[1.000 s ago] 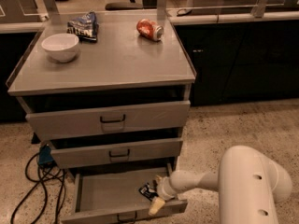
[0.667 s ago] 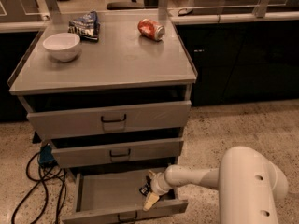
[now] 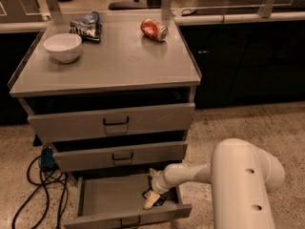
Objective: Pick rxbar blueberry from bottom drawer and place on counter
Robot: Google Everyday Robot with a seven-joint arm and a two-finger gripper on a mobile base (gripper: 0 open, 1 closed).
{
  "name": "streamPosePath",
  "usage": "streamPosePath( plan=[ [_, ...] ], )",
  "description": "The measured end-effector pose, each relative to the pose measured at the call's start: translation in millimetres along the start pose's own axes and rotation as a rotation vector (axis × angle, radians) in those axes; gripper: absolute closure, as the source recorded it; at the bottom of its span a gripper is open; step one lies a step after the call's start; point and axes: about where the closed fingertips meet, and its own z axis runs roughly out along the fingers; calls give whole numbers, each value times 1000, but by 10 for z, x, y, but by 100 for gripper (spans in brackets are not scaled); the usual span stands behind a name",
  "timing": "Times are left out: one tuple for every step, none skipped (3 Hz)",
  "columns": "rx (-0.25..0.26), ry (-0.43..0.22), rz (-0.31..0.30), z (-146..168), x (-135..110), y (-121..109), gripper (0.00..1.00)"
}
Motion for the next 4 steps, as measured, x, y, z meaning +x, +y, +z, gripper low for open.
streamPosePath(
  plan=[
    [0,-3,12,17,44,24,0],
    [8,28,11,281,246,-76,0],
    [27,20,-19,202,-8,-255,0],
    [27,20,-18,211,1,-246,0]
  ],
)
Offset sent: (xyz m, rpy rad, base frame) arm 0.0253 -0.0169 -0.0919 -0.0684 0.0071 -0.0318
